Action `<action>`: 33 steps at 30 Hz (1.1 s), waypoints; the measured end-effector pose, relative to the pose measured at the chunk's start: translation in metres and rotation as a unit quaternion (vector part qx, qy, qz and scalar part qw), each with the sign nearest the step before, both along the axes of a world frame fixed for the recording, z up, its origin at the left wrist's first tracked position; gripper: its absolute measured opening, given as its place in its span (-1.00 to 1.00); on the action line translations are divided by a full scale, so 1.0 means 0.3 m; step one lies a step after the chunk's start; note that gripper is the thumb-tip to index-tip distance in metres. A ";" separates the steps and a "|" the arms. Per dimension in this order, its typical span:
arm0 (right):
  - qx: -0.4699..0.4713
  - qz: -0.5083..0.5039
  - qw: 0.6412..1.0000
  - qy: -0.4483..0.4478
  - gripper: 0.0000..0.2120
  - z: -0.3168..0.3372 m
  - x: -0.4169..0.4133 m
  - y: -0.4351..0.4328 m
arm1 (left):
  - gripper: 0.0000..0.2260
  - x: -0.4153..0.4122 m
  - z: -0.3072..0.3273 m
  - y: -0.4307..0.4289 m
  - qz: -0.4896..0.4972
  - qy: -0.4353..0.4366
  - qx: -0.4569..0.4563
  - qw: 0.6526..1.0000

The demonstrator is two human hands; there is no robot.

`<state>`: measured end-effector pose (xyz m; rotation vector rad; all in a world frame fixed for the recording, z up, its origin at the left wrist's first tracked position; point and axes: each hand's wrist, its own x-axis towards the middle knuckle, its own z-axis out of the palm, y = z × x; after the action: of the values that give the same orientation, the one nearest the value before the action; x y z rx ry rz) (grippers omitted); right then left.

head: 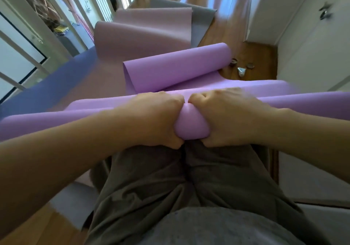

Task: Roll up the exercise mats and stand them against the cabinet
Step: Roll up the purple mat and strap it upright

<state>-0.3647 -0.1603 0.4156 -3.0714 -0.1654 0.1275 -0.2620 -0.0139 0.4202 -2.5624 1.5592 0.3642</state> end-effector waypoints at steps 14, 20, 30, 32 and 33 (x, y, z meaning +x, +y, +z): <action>0.082 -0.011 0.981 0.178 -0.40 -0.089 0.060 -0.008 | -0.35 -0.076 -0.102 0.054 0.012 -0.020 -0.030 0.999; -0.012 -0.053 0.989 0.134 -0.24 -0.070 0.044 -0.012 | -0.40 -0.003 -0.097 0.013 0.026 0.053 -0.006 0.998; 0.026 -0.043 0.995 0.083 -0.37 -0.078 0.081 -0.034 | -0.36 -0.010 -0.147 0.011 -0.003 -0.085 -0.056 0.995; 0.031 -0.039 0.988 0.146 -0.36 -0.065 0.118 -0.045 | -0.33 -0.010 -0.155 0.012 0.004 -0.094 -0.067 0.993; 0.027 -0.053 0.986 0.158 -0.38 -0.063 0.126 -0.043 | -0.34 0.008 -0.147 0.004 0.008 -0.073 -0.068 0.995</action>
<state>-0.3269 -0.1732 0.3968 -2.9458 0.0119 0.5887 -0.2595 -0.0126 0.3760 -2.6352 1.5610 0.0735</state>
